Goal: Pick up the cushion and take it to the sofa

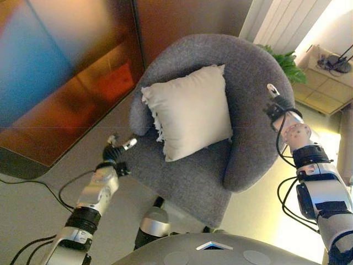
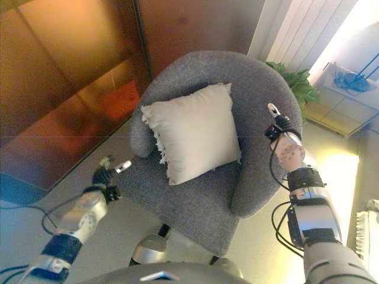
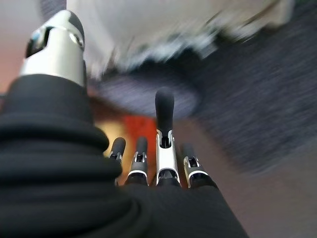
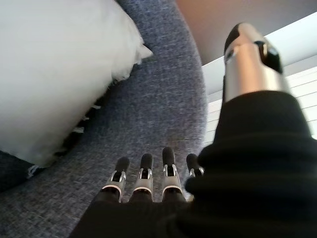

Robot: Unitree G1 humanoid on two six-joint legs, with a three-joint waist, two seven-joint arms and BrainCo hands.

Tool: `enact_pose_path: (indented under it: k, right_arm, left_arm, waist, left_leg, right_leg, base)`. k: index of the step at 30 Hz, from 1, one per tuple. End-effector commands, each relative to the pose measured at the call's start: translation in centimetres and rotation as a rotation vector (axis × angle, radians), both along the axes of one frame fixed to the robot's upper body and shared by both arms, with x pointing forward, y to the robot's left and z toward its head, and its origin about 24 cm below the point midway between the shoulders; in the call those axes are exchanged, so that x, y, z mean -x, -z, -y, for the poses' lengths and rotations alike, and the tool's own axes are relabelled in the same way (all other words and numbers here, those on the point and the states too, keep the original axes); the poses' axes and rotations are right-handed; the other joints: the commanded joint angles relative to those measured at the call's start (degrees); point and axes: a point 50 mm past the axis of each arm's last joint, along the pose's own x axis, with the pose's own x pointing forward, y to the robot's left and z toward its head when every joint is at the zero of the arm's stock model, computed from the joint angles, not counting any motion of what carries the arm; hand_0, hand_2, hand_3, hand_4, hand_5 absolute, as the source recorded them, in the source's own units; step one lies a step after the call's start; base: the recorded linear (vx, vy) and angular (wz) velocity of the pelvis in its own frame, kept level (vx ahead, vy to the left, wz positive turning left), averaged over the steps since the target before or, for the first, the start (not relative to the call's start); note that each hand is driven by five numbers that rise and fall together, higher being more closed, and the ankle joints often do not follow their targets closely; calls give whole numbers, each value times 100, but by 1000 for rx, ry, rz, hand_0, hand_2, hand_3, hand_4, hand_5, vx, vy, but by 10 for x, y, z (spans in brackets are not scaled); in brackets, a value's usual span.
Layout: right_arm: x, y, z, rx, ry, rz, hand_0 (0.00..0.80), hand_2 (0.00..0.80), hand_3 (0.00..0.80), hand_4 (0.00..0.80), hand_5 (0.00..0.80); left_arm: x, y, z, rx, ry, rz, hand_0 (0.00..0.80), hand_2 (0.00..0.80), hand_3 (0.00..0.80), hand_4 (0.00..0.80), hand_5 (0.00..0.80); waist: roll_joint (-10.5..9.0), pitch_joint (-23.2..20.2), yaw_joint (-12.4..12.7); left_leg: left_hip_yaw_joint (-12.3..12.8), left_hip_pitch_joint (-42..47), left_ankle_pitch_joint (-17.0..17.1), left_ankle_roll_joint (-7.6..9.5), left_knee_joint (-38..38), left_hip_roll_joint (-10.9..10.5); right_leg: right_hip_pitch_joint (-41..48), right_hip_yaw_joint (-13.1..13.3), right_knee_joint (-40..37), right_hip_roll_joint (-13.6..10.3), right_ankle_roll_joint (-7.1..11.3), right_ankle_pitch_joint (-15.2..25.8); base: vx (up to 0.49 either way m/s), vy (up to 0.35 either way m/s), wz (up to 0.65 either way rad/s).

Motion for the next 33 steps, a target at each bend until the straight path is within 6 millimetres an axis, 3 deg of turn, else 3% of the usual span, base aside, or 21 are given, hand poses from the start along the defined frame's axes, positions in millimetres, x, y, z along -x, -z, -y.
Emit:
enact_pose_path:
  k: [1, 5, 9, 11, 14, 19, 22, 33]
  right_arm:
    - [-12, -47, 5, 195, -36, 185, 0, 0, 0, 0, 0]
    - [-6, -40, -11, 239, -101, 221, 0, 0, 0, 0, 0]
    - [3, -45, -23, 340, -145, 309, 0, 0, 0, 0, 0]
    - [15, -42, -26, 406, -167, 356, 0, 0, 0, 0, 0]
    - [51, -18, -25, 477, -161, 368, 0, 0, 0, 0, 0]
    - [86, 10, -11, 525, -90, 308, 0, 0, 0, 0, 0]
    - [98, 28, -8, 467, -56, 238, 0, 0, 0, 0, 0]
    - [170, 149, -8, 232, 55, -317, 0, 0, 0, 0, 0]
  left_arm:
    - [-11, -21, 10, -7, 35, 186, 0, 0, 0, 0, 0]
    - [-14, -28, 5, -6, -26, 214, 0, 0, 0, 0, 0]
    - [-16, -33, 7, 2, -90, 279, 0, 0, 0, 0, 0]
    - [-15, -40, 4, 4, -123, 337, 0, 0, 0, 0, 0]
    - [-8, -49, -1, -4, -162, 411, 0, 0, 0, 0, 0]
    - [5, -45, -15, -44, -224, 397, 0, 0, 0, 0, 0]
    - [10, -36, -20, -51, -252, 343, 0, 0, 0, 0, 0]
    - [58, 41, -27, -80, -294, -79, 0, 0, 0, 0, 0]
  waist:
    - [20, -307, 123]
    - [43, -309, -12]
    - [57, -315, -214]
    - [56, -316, -335]
    - [67, -297, -573]
    - [60, -293, -914]
    - [58, -290, -1048]
    - [54, -278, -1456]
  left_leg:
    - [209, 183, -442, 264, -28, -131]
    - [271, 240, -454, 292, -36, -124]
    - [407, 285, -486, 336, -46, -107]
    - [463, 284, -504, 358, -46, -110]
    - [577, 312, -538, 399, -46, -97]
    - [783, 400, -610, 436, -46, -68]
    - [899, 436, -636, 431, -46, -61]
    - [1265, 549, -705, 389, -46, -35]
  right_leg:
    - [455, -12, 78, -21, 207, -458]
    - [419, 71, 113, -19, 200, -446]
    - [375, 200, 135, -6, 190, -442]
    - [334, 290, 139, 4, 192, -434]
    - [246, 465, 178, 15, 196, -431]
    - [174, 717, 195, 52, 189, -438]
    - [169, 833, 174, 69, 180, -432]
    - [161, 1251, 83, 148, 115, -422]
  base:
    - [-48, 15, 0]
    - [-76, 6, -2]
    - [-87, 19, -7]
    - [-93, 23, -8]
    - [-92, 19, -17]
    - [-104, 3, -30]
    - [-110, 8, -40]
    - [-78, 8, -23]
